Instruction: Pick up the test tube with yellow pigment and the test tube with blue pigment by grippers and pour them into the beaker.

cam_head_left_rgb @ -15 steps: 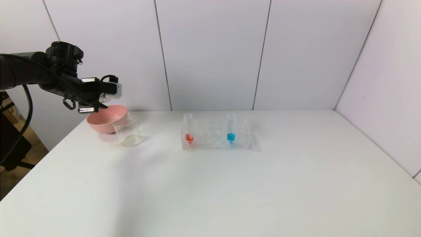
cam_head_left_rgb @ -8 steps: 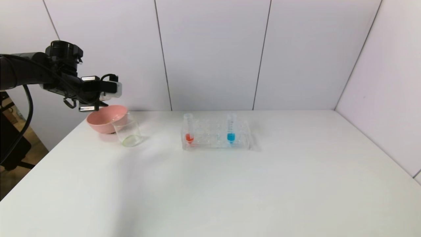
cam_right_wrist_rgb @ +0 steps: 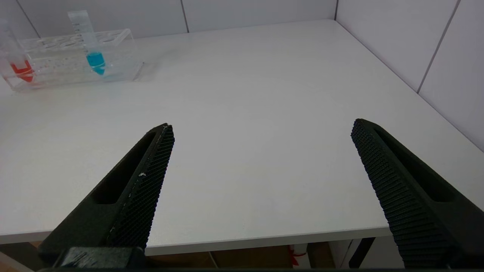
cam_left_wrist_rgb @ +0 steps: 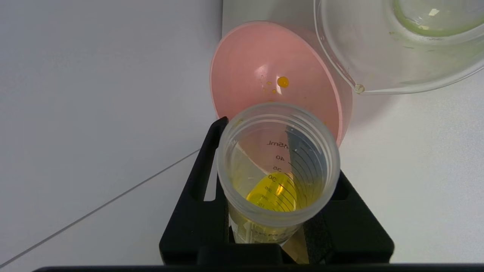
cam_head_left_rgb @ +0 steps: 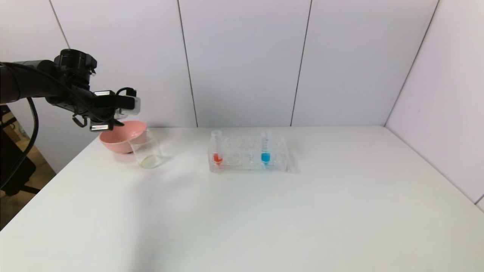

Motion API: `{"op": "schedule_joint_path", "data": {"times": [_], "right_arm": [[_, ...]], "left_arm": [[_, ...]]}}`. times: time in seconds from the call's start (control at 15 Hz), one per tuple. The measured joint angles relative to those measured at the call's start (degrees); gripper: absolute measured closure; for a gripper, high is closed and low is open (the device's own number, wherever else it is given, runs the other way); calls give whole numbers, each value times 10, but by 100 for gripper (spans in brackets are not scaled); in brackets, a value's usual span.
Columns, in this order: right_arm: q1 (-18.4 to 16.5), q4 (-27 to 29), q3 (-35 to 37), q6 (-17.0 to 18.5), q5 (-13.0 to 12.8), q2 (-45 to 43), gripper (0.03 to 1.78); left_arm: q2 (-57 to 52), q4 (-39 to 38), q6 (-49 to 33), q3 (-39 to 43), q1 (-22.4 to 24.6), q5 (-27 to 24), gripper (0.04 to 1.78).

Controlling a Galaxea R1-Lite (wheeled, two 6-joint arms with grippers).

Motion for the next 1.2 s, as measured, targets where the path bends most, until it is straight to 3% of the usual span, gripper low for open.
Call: {"op": "schedule_joint_path", "data": {"times": [1.2], "right_arm": [[0, 0, 0, 0, 0, 0, 10]], "left_arm": [[-2, 57, -14, 0, 0, 16, 128]]}}
